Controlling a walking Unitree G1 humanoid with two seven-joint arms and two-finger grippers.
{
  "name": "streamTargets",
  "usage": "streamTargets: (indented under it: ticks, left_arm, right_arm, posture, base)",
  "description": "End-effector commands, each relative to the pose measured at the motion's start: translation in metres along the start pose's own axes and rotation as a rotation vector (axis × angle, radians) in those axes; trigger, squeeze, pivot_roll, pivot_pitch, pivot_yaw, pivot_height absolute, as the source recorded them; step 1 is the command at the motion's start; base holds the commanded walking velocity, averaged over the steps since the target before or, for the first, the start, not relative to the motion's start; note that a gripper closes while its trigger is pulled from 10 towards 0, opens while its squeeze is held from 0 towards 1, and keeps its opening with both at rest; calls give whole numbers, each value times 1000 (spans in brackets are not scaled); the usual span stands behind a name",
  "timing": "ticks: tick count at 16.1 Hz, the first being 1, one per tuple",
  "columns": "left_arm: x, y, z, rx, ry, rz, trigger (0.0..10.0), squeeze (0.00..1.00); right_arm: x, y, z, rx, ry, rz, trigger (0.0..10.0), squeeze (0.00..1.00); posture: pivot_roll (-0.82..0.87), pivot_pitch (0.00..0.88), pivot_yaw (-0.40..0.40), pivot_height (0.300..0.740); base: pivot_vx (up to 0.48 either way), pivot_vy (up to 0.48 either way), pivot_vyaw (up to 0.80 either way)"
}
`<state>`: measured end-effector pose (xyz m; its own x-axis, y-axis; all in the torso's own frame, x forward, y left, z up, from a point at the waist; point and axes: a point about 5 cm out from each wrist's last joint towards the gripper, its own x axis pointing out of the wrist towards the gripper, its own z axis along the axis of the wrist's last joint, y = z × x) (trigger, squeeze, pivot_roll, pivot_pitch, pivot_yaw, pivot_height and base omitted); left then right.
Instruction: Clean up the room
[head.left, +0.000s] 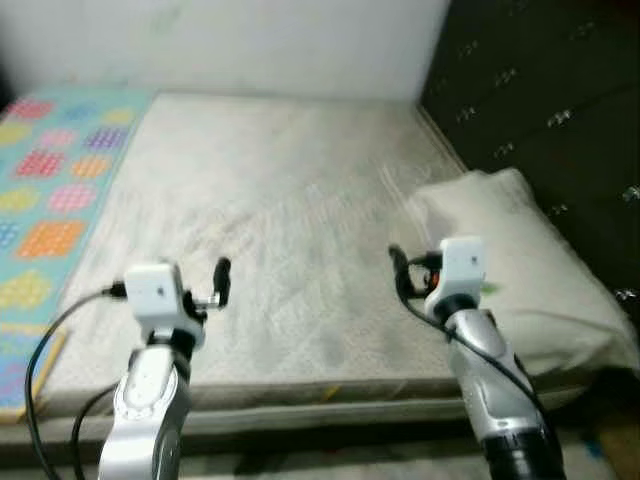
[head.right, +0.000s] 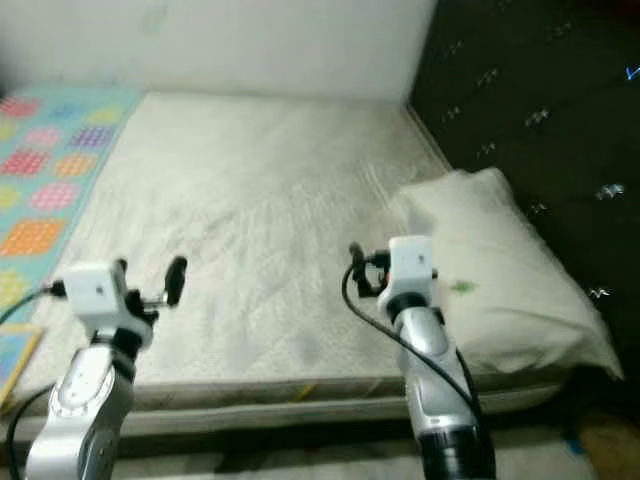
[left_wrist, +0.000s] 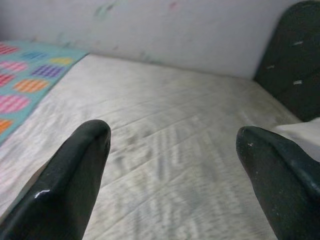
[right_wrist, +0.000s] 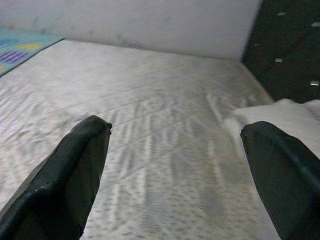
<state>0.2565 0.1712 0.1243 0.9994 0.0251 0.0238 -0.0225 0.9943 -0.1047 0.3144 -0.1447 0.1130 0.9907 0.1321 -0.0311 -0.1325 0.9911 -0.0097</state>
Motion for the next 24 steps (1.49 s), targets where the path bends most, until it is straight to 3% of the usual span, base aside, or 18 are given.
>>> streamTargets:
  ticks: [1, 10, 17, 24]
  left_arm:
    - [1, 2, 2, 7, -2, 5, 10000, 0]
    - [2, 3, 2, 6, 1, -1, 10000, 0]
    - [2, 2, 2, 8, -2, -1, 10000, 0]
    - [2, -1, 4, -6, -26, -32, 10000, 0]
  right_arm:
    - [1, 4, 1, 4, -3, 16, 10000, 0]
    - [1, 4, 1, 19, -2, 9, 10000, 0]
    - [1, 3, 1, 24, 4, 9, 10000, 0]
    - [2, 4, 0, 19, 8, 20, 10000, 0]
  posture:
    - [-7, 56, -75, 740]
    - [-5, 54, -70, 740]
    - [-5, 52, -72, 740]
    - [-6, 45, -72, 740]
  base:
    - [0, 386, 450]
    - [0, 402, 47]
    - [0, 409, -359]
    - [34, 0, 0]
